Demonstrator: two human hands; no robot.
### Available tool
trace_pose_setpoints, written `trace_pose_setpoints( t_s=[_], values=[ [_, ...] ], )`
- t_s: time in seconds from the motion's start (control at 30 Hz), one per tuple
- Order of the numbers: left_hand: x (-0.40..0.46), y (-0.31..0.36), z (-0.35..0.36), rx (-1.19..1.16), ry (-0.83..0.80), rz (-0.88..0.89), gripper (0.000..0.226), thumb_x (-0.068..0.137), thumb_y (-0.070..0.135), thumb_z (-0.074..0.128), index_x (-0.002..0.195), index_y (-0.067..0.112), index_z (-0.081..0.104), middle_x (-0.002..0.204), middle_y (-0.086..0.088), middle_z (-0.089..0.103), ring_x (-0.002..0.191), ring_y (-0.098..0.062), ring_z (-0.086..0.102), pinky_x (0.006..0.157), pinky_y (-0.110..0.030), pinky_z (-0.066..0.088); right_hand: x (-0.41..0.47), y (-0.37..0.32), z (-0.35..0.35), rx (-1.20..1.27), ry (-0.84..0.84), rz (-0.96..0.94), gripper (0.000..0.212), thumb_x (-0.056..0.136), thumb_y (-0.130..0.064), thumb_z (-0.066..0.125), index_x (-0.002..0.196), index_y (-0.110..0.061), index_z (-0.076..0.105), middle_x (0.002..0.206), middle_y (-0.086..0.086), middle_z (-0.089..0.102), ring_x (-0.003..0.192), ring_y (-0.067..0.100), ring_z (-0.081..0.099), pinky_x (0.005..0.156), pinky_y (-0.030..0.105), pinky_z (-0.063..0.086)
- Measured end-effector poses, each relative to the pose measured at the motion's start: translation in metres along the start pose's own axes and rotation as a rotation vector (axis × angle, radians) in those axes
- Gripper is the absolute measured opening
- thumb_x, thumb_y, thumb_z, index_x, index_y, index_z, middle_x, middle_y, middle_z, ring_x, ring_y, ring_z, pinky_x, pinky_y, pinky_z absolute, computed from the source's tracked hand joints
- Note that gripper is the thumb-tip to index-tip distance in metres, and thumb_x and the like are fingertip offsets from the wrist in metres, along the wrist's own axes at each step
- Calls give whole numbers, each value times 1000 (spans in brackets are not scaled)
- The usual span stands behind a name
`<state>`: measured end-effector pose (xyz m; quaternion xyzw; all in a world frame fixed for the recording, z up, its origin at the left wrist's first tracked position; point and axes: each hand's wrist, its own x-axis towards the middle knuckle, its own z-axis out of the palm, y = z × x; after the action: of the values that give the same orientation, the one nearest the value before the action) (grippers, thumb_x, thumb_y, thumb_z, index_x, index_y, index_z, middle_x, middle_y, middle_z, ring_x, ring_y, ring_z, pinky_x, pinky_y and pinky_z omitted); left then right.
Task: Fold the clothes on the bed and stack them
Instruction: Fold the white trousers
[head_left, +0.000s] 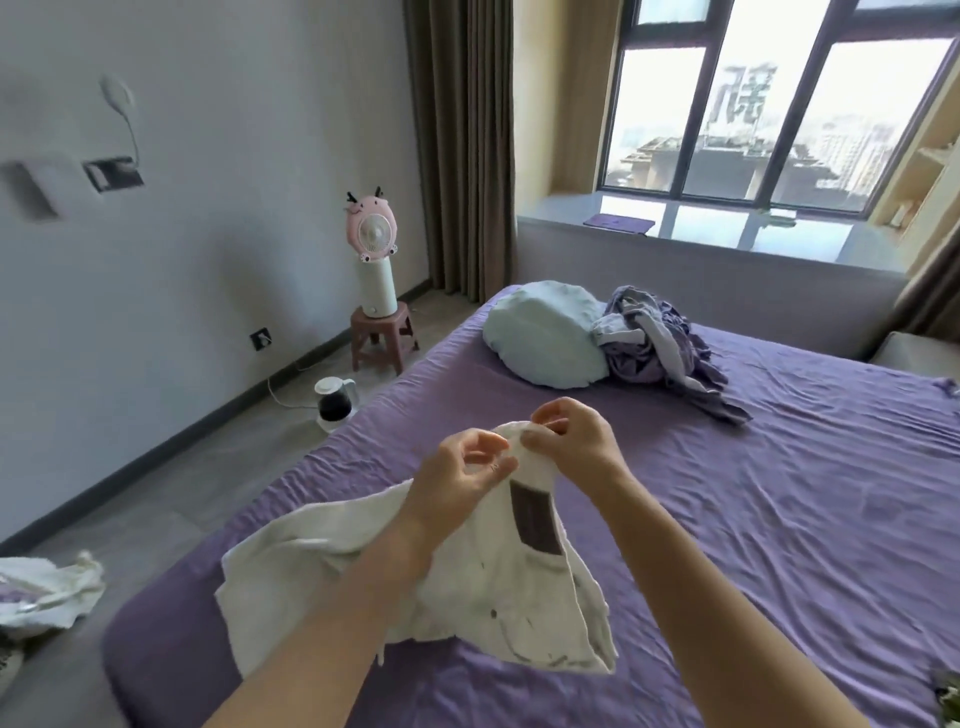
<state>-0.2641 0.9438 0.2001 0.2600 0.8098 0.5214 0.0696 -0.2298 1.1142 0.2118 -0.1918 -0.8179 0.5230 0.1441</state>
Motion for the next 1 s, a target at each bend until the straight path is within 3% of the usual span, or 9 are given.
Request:
trace_pose_setpoints(
  t_s=[0.13,0.2,0.27,0.37,0.5,0.6,0.7,0.9,1.0],
  values=[
    [-44,1,15,225,41,-100,96,70,56,75,147,22,27,145,2,30,136,-13,28,113,-30,28,-19,-20,25,162,-51,46,19,75,-18,76,88,-18,62,87,3,67,74,15,64,65,29,55],
    [-58,-2,19,400,116,-121,110,71,53,75,152,21,8,153,-2,17,143,-18,13,115,-28,14,-28,-32,38,220,-66,44,18,74,-17,76,86,-17,62,85,3,68,73,15,64,64,32,57],
    [-66,-6,14,401,214,-74,99,77,34,75,152,19,12,150,-4,28,137,-20,29,114,-27,23,-35,-44,47,273,-84,30,17,76,-15,76,85,-16,62,82,4,68,73,17,65,65,34,59],
    [-67,-1,-17,221,273,-67,58,88,6,56,142,21,41,123,-1,61,103,-14,59,92,-22,45,-42,-56,54,415,-160,22,18,80,-9,74,92,-11,61,90,12,68,76,20,66,64,30,57],
    [-62,4,-68,11,316,-143,29,91,1,53,116,8,64,107,-12,68,91,-21,63,83,-31,52,-55,-44,63,422,-371,-97,50,80,-12,75,123,-18,50,117,3,63,98,8,64,76,17,52],
    [-59,14,-102,-54,364,-112,26,89,-4,55,109,5,68,104,-8,69,85,-9,61,76,-13,48,-71,-13,79,-62,-378,-156,83,77,-21,78,144,-20,31,135,-2,45,124,16,46,100,26,40],
    [-56,25,-142,-82,404,-126,28,88,-6,53,108,3,70,107,-12,69,96,-21,62,89,-33,51,-89,13,94,-411,-365,-161,80,80,-38,73,146,-23,29,147,0,39,131,17,41,104,26,34],
    [-58,48,-223,-151,474,-170,21,88,-7,54,103,-2,68,91,-13,65,83,-22,58,71,-33,49,-127,-13,119,-223,-573,-174,91,65,-82,57,142,-39,34,136,-21,40,127,1,42,99,18,36],
    [-63,54,-246,-135,472,-194,20,89,-3,56,106,-3,67,95,-17,65,86,-26,59,83,-46,53,-136,-35,147,-391,-451,-345,71,78,-56,67,139,-38,39,120,-22,48,103,-4,50,79,12,40]
  ],
)
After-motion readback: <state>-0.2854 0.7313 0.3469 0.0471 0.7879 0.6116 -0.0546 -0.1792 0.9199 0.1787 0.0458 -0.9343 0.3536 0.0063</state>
